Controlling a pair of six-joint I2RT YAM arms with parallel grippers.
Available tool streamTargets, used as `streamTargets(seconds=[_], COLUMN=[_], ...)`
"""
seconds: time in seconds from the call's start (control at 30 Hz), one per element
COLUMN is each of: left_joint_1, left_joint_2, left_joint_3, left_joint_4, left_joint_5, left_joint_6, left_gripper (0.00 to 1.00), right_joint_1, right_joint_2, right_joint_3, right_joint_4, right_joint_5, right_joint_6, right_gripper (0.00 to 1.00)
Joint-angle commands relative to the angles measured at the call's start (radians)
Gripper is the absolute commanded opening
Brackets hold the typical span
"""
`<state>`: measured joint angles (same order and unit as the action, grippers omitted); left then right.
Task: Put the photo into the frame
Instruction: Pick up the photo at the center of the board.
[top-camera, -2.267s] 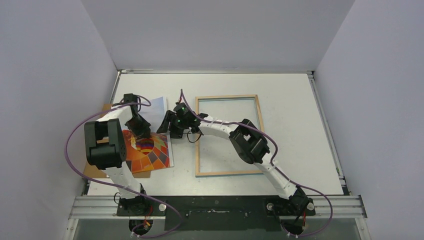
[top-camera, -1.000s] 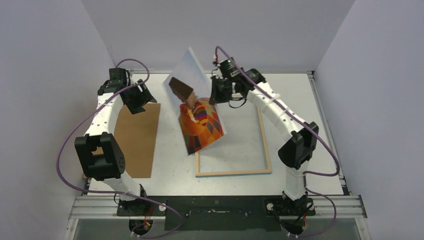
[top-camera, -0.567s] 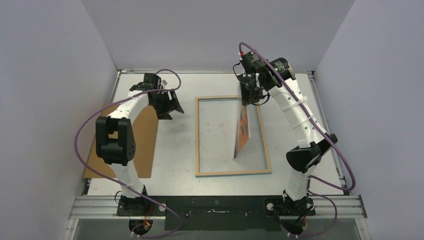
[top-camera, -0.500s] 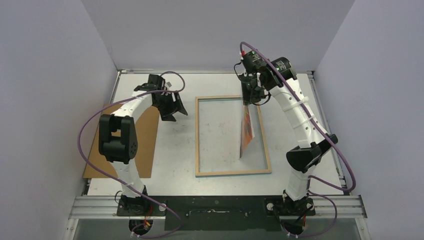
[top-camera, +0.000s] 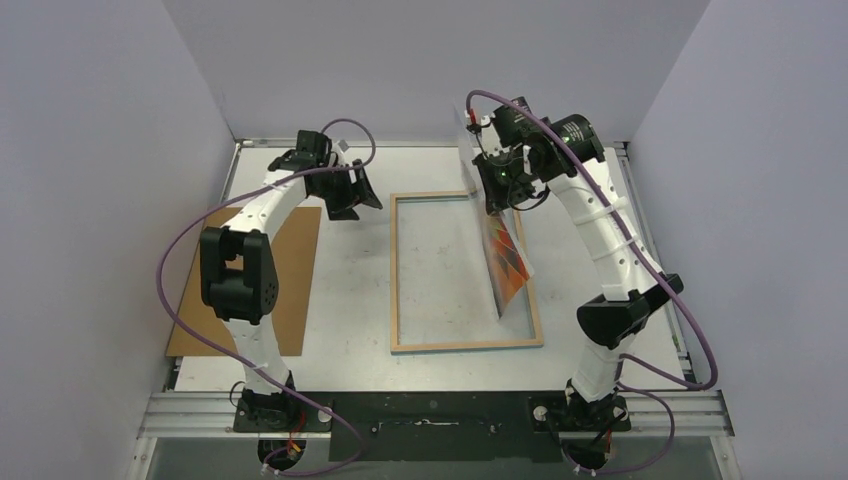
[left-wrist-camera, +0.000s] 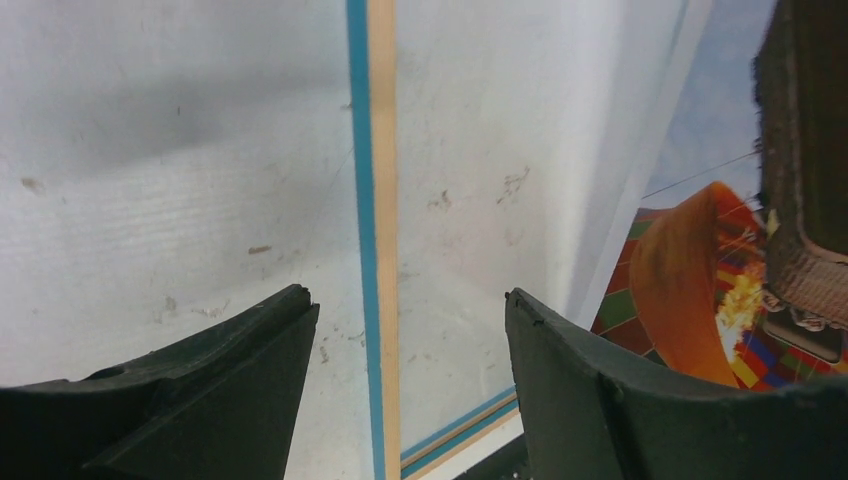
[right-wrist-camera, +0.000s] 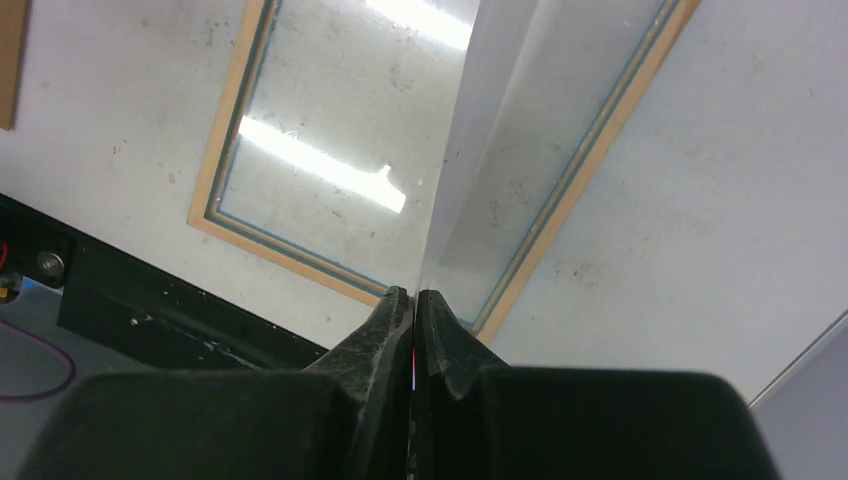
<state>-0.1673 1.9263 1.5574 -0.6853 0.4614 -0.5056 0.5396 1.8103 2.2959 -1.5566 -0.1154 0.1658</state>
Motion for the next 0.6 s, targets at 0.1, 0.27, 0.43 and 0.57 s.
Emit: streamTargets(seconds=[0.1, 0.27, 0.43, 0.57], left_joint_1=[0.045, 0.083, 0.101, 0.103], left_joint_2=[-0.067, -0.117, -0.139, -0.099], left_joint_3=[0.315, 0.463, 0.597, 0.694], left_joint_4=[0.038, 0.039, -0.012, -0.055], left_joint_5=[0.020, 0.100, 0.253, 0.502], left_joint_6=[0.190, 0.347, 0.517, 0.620], left_gripper=[0.70, 0.73, 0.76, 0.79], right_joint_1=[-0.011, -0.006, 0.004, 0.005], right_joint_2=[-0.052, -0.017, -0.044, -0.113], right_joint_3=[-0.039, -0.013, -0.027, -0.119], right_joint_4=[0.188, 0.146, 0.169, 0.255], right_joint_5=[-0.037, 0.031, 0.013, -0.037], right_joint_6=[-0.273, -0.411, -0.544, -0.650], right_gripper=[0.00, 0.00, 0.00, 0.00])
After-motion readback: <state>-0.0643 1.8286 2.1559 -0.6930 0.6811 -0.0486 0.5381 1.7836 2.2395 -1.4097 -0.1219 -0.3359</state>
